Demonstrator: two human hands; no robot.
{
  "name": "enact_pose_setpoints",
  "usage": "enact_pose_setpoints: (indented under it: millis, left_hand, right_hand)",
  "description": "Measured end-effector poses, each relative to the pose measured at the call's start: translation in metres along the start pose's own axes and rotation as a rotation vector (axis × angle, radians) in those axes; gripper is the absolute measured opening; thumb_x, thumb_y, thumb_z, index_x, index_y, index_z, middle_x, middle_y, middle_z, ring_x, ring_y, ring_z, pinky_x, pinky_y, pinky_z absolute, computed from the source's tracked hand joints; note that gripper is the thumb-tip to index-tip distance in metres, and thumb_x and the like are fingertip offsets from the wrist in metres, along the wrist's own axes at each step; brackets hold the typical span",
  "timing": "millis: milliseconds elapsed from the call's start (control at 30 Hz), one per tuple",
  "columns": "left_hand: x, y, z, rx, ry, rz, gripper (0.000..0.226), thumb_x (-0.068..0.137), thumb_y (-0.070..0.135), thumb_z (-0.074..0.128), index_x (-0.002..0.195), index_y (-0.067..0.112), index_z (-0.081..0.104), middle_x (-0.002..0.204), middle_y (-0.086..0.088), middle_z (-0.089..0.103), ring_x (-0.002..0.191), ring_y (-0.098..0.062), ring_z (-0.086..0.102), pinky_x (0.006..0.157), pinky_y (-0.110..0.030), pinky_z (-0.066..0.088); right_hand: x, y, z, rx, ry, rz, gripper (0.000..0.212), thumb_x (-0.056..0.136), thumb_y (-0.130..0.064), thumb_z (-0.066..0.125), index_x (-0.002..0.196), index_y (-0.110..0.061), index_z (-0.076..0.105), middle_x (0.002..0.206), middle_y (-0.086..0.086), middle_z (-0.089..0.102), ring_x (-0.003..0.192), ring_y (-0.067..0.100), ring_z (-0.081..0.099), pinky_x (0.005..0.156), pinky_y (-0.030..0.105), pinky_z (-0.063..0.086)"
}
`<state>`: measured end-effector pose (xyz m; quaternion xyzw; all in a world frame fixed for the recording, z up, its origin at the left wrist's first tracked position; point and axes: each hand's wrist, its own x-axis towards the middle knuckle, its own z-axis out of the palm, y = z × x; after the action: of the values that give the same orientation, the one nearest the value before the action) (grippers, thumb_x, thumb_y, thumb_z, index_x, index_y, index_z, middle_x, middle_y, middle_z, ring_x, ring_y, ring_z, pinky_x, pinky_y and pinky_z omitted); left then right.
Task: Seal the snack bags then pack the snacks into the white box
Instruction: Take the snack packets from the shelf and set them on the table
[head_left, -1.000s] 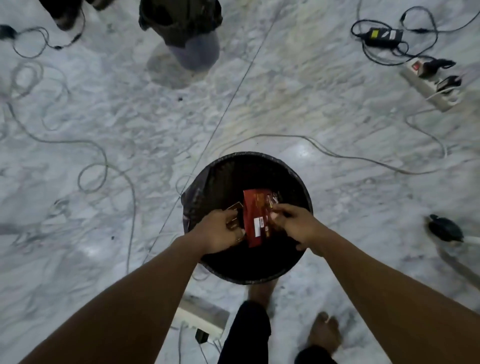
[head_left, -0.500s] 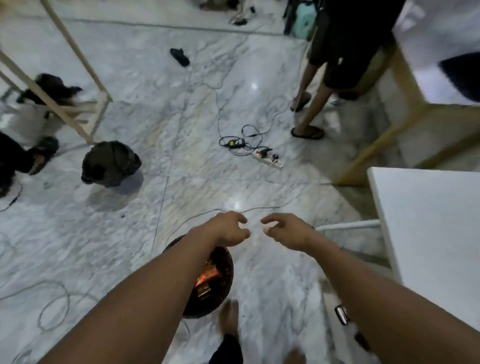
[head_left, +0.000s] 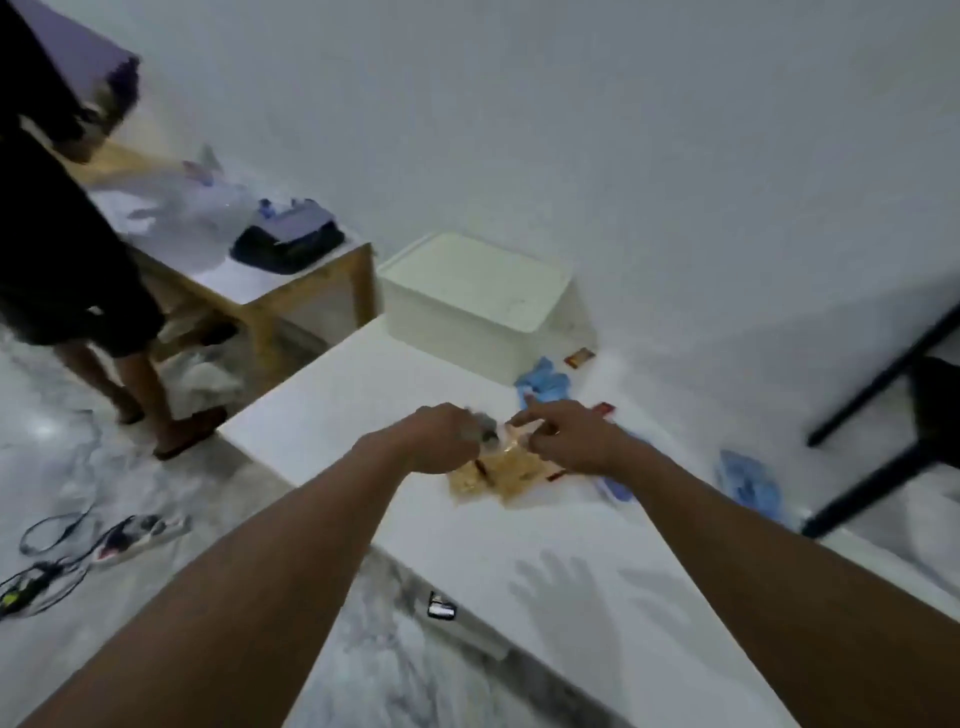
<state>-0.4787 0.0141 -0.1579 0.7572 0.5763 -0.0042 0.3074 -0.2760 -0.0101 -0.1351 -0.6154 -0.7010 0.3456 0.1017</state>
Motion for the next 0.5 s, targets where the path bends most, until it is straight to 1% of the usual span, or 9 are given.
enact_pose_setpoints:
  millis: [67,133,167,267,333,367,400,433,500]
  left_hand:
    - [0.021,0.077,0.019,0.015,-0.004,0.127,0.042,0.093,0.040,0.057,0.132,0.026,0.057,0.138,-0.002,0.057,0.122,-0.024,0.054,0.100,-0.030,0.040]
    - [0.035,0.147,0.041,0.017,-0.024,0.236,0.045,0.092,0.033,0.060,0.136,0.025,0.055,0.141,-0.003,0.055,0.127,-0.022,0.052,0.103,-0.026,0.037]
    - [0.042,0.178,0.055,0.037,-0.058,0.290,0.045,0.092,0.032,0.060,0.136,0.025,0.054,0.142,-0.003,0.054,0.130,-0.021,0.050,0.105,-0.026,0.035]
    - [0.054,0.259,0.092,0.091,-0.147,0.454,0.043,0.092,0.038,0.059,0.135,0.030,0.054,0.142,-0.001,0.054,0.131,-0.019,0.048,0.109,-0.029,0.032]
    - [0.057,0.304,0.117,0.125,-0.211,0.562,0.041,0.096,0.032,0.056,0.136,0.024,0.055,0.144,-0.002,0.052,0.132,-0.021,0.047,0.107,-0.026,0.032]
    - [0.057,0.322,0.130,0.149,-0.249,0.610,0.041,0.097,0.029,0.054,0.137,0.019,0.054,0.145,-0.003,0.050,0.134,-0.022,0.045,0.105,-0.025,0.032]
    - [0.059,0.339,0.144,0.170,-0.281,0.645,0.042,0.098,0.029,0.054,0.138,0.017,0.053,0.147,-0.003,0.048,0.135,-0.022,0.044,0.106,-0.025,0.031]
    - [0.062,0.353,0.159,0.171,-0.308,0.666,0.045,0.097,0.030,0.054,0.140,0.018,0.051,0.149,-0.003,0.046,0.137,-0.021,0.042,0.108,-0.026,0.030]
    - [0.069,0.375,0.190,0.153,-0.344,0.712,0.048,0.096,0.035,0.056,0.142,0.025,0.047,0.153,-0.001,0.042,0.139,-0.020,0.039,0.113,-0.030,0.029]
  right_hand:
    - [-0.045,0.059,-0.046,0.025,0.127,0.111,0.031,0.084,-0.027,0.063,0.114,-0.025,0.069,0.102,-0.002,0.069,0.070,0.002,0.056,0.063,0.017,0.041]
    - [-0.089,0.116,-0.082,0.081,0.243,0.239,0.025,0.086,-0.024,0.065,0.110,-0.026,0.070,0.090,-0.001,0.068,0.076,0.011,0.059,0.062,0.019,0.040]
    - [-0.113,0.141,-0.097,0.118,0.299,0.302,0.023,0.087,-0.024,0.066,0.109,-0.026,0.070,0.087,-0.001,0.067,0.077,0.012,0.060,0.060,0.018,0.040]
    - [-0.181,0.206,-0.124,0.179,0.435,0.448,0.022,0.089,-0.020,0.062,0.110,-0.023,0.070,0.083,-0.005,0.065,0.076,0.013,0.061,0.052,0.013,0.039]
    - [-0.224,0.242,-0.131,0.218,0.525,0.547,0.020,0.091,-0.021,0.062,0.109,-0.025,0.069,0.081,-0.006,0.065,0.078,0.017,0.063,0.049,0.012,0.041]
    - [-0.245,0.256,-0.130,0.248,0.565,0.604,0.017,0.091,-0.023,0.063,0.107,-0.025,0.068,0.078,-0.004,0.065,0.074,0.018,0.062,0.048,0.014,0.042]
    - [-0.265,0.272,-0.127,0.273,0.593,0.659,0.016,0.091,-0.025,0.064,0.107,-0.025,0.068,0.077,-0.002,0.067,0.071,0.019,0.061,0.049,0.016,0.044]
    - [-0.283,0.286,-0.123,0.288,0.611,0.704,0.019,0.090,-0.026,0.065,0.109,-0.023,0.068,0.080,0.001,0.069,0.071,0.019,0.061,0.054,0.020,0.047]
    - [-0.313,0.312,-0.109,0.302,0.620,0.810,0.026,0.089,-0.028,0.065,0.115,-0.023,0.067,0.095,0.003,0.071,0.080,0.018,0.065,0.070,0.026,0.052]
